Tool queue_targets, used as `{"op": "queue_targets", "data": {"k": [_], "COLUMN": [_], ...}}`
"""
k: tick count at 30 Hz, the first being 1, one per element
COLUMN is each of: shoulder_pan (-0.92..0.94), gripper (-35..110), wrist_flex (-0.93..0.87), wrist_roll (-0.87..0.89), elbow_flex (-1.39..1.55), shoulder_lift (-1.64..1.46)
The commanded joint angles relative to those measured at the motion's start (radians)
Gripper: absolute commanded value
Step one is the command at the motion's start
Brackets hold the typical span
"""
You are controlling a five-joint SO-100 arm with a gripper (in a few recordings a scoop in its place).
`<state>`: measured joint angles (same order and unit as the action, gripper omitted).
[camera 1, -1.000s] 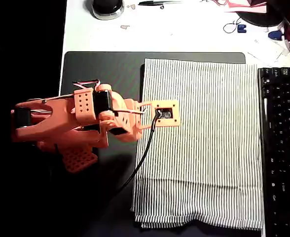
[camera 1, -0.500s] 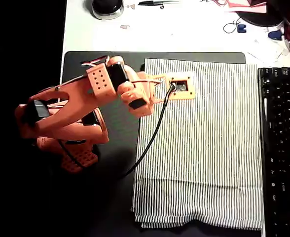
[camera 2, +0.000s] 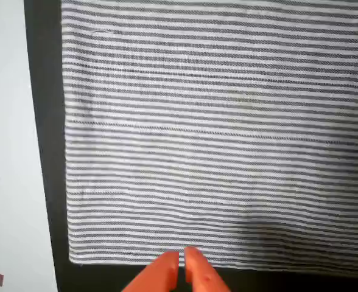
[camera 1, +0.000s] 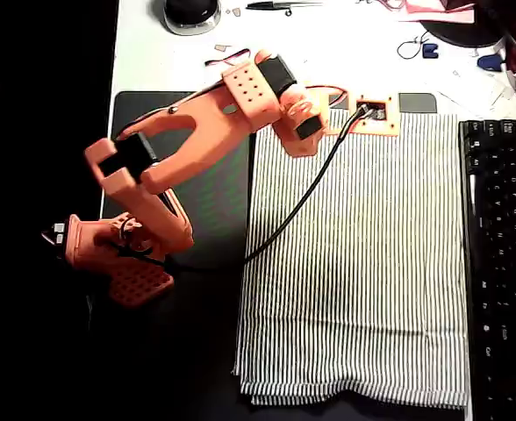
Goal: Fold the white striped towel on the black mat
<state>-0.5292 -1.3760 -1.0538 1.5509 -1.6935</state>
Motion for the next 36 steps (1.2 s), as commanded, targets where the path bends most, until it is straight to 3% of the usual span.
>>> {"op": "queue_targets", "data": {"k": [1, 12, 27, 36], "shoulder_pan": [-0.02, -0.074, -0.107, -0.104], "gripper": [0, 0, 19, 18], "wrist_flex": [-0.002, 0.011, 0.017, -0.017], "wrist_roll": [0.02, 0.084, 0.146, 0.126], "elbow_flex": [-0.118, -0.411, -0.779, -0.899], "shoulder_lift": [0.055, 0.364, 0.792, 0.962]}}
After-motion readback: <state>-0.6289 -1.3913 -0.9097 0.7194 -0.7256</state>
